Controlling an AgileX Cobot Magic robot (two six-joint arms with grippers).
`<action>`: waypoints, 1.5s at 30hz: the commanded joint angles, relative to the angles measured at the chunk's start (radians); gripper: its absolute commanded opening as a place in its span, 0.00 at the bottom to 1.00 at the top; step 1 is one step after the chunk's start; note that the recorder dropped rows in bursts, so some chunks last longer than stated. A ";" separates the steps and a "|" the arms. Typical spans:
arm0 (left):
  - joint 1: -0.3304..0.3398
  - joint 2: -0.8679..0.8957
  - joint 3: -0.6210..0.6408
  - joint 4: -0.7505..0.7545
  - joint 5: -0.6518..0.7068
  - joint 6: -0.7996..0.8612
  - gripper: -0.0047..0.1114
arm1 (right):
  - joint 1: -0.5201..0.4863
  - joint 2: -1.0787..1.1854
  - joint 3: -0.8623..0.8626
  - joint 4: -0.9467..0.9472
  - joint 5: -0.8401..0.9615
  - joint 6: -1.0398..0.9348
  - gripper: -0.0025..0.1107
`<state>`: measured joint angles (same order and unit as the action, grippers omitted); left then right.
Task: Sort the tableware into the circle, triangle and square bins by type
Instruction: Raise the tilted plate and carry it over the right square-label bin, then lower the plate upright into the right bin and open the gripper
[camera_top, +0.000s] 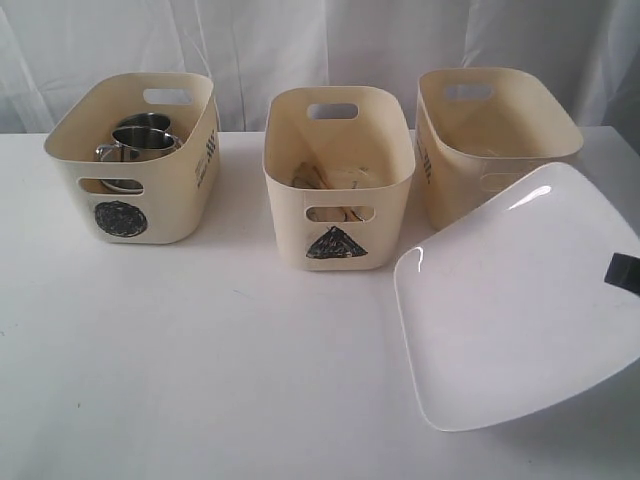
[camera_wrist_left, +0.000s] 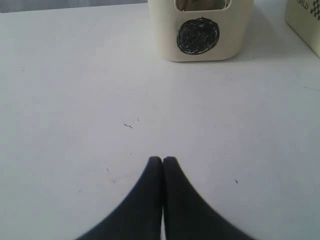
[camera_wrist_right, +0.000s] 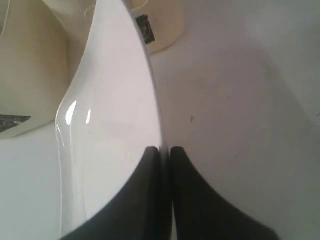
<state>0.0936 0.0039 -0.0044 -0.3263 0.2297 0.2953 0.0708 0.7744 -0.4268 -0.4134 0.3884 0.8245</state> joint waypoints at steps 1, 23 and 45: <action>0.004 -0.004 0.004 -0.011 0.003 0.000 0.04 | -0.002 -0.015 -0.053 -0.007 -0.013 -0.037 0.02; 0.004 -0.004 0.004 -0.011 0.003 0.000 0.04 | -0.002 0.058 -0.410 -0.129 0.037 -0.203 0.02; 0.004 -0.004 0.004 -0.011 0.003 0.000 0.04 | -0.002 0.366 -0.802 -0.303 0.068 -0.223 0.02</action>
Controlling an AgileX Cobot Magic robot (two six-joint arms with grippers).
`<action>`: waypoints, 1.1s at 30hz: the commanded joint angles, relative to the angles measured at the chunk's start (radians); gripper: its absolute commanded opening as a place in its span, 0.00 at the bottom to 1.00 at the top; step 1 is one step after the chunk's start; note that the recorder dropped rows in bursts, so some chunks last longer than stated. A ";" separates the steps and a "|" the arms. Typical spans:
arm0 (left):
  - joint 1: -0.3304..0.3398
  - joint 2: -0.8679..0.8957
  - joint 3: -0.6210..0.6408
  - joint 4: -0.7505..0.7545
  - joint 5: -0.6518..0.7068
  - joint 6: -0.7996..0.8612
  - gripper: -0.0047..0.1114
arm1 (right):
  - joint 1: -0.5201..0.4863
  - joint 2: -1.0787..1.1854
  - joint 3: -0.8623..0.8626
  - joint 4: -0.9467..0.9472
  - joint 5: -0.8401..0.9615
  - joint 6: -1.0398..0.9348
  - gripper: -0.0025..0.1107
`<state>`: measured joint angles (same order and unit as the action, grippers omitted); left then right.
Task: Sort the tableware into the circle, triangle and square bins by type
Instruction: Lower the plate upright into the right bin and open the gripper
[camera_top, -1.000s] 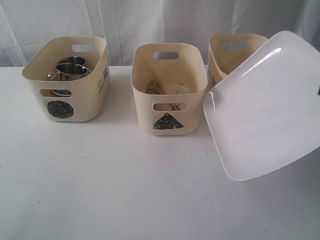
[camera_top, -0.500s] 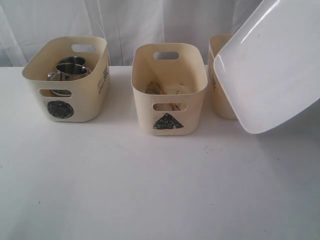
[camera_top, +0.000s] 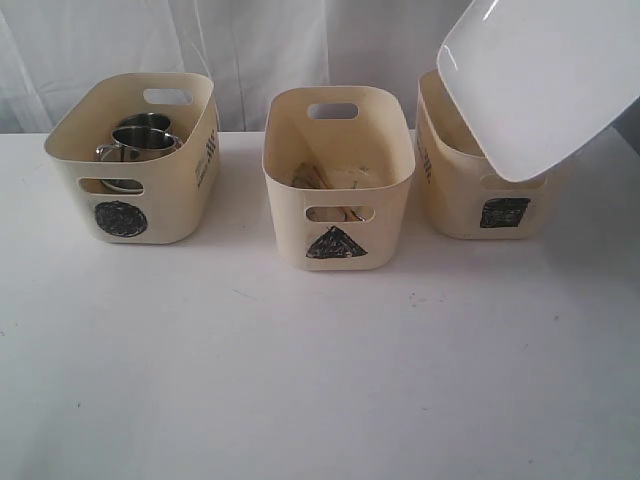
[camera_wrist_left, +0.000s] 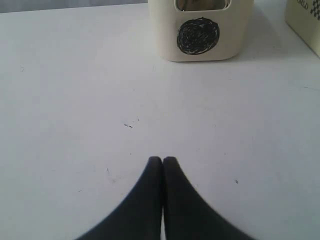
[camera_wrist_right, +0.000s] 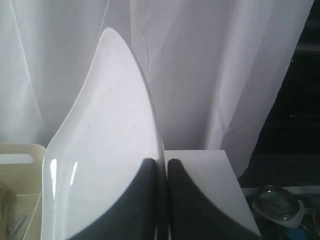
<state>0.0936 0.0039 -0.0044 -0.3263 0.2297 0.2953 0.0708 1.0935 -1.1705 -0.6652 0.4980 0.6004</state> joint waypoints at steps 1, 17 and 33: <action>0.004 -0.004 0.004 -0.011 0.003 0.000 0.04 | -0.002 0.069 -0.076 -0.063 -0.042 0.001 0.02; 0.004 -0.004 0.004 -0.011 0.003 0.000 0.04 | -0.093 0.353 -0.286 -0.130 -0.118 0.005 0.02; 0.004 -0.004 0.004 -0.011 0.003 0.000 0.04 | -0.132 0.527 -0.389 -0.203 -0.163 0.005 0.02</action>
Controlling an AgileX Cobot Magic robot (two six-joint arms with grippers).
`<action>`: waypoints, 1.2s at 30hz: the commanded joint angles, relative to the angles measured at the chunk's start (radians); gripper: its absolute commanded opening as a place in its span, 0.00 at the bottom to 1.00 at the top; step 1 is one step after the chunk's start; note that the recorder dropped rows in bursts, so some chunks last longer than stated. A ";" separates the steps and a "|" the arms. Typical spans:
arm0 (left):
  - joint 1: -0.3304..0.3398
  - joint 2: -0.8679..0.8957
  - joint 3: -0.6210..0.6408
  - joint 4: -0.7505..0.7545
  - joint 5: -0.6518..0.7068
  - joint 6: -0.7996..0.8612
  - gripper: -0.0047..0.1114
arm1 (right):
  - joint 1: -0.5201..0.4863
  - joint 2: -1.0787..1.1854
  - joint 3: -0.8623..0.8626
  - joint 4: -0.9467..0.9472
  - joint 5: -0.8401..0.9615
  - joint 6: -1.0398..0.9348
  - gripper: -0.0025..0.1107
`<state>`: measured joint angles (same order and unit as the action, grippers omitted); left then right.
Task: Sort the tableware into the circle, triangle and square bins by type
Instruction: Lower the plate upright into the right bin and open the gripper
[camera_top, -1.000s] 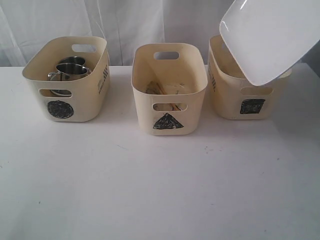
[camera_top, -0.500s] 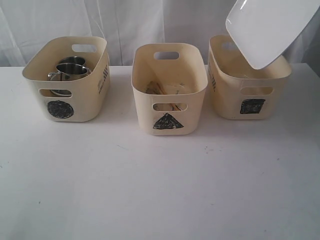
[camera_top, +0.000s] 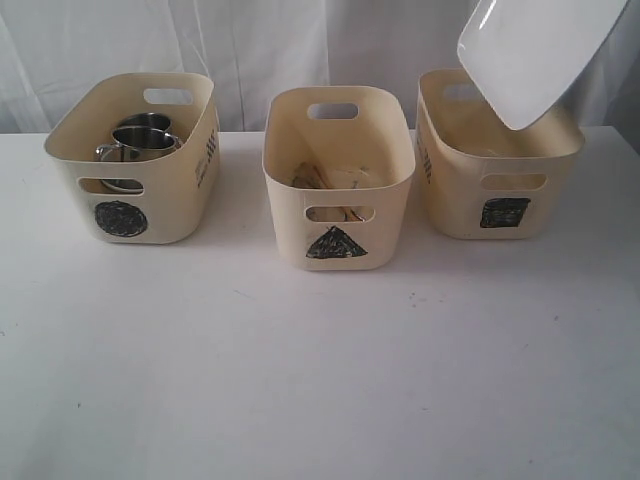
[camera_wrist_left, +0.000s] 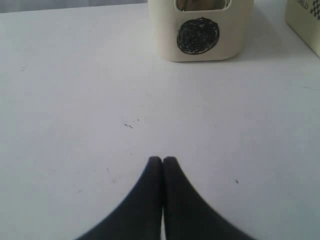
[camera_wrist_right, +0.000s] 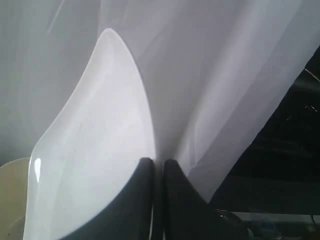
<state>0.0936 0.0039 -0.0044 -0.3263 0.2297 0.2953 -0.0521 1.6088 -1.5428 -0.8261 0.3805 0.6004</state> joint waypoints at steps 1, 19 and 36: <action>0.004 -0.004 0.004 -0.011 0.003 0.000 0.04 | -0.009 0.019 -0.017 -0.044 -0.045 0.005 0.02; 0.004 -0.004 0.004 -0.011 0.003 0.000 0.04 | -0.009 0.092 -0.014 -0.048 -0.037 0.005 0.02; 0.004 -0.004 0.004 -0.011 0.003 0.000 0.04 | -0.007 0.161 -0.014 -0.020 -0.026 0.005 0.02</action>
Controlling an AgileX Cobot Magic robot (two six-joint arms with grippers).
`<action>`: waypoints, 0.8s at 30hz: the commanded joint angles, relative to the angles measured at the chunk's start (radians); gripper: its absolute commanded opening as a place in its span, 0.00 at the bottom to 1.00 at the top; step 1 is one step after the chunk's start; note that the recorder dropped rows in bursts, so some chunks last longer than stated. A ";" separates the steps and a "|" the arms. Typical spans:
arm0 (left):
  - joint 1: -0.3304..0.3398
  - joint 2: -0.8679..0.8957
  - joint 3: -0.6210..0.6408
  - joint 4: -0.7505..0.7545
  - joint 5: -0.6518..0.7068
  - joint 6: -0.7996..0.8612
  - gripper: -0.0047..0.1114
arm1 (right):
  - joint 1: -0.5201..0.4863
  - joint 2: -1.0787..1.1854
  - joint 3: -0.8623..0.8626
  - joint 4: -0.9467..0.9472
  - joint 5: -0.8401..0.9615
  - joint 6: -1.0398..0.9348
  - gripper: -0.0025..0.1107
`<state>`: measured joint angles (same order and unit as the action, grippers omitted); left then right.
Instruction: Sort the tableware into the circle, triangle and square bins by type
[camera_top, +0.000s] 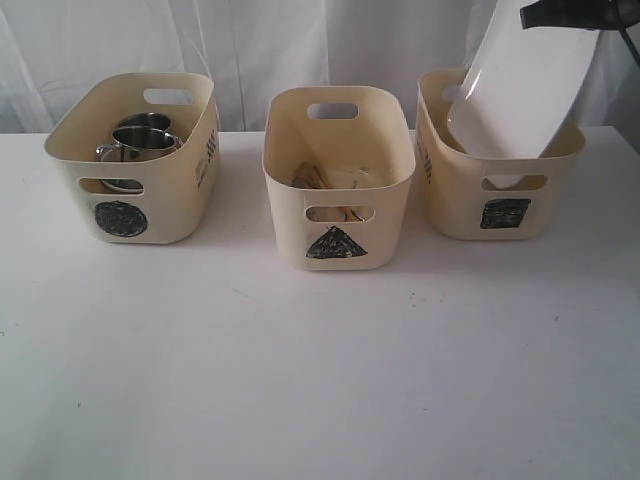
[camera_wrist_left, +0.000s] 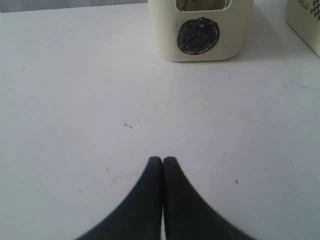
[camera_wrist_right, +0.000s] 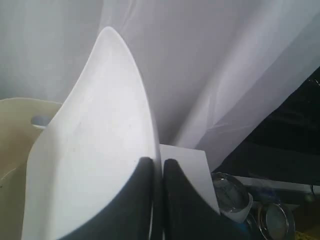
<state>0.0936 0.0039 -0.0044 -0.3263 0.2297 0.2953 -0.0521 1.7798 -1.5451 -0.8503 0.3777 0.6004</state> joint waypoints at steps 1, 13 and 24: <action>0.004 -0.004 0.004 -0.011 0.003 0.000 0.04 | -0.007 -0.010 -0.012 0.009 -0.016 0.005 0.02; 0.004 -0.004 0.004 -0.011 0.003 0.000 0.04 | -0.007 -0.054 -0.012 0.020 -0.008 0.008 0.32; 0.004 -0.004 0.004 -0.011 0.003 0.000 0.04 | 0.022 -0.265 0.105 0.087 0.093 0.008 0.32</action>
<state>0.0936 0.0039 -0.0044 -0.3263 0.2297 0.2953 -0.0315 1.5915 -1.5069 -0.7786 0.4640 0.6062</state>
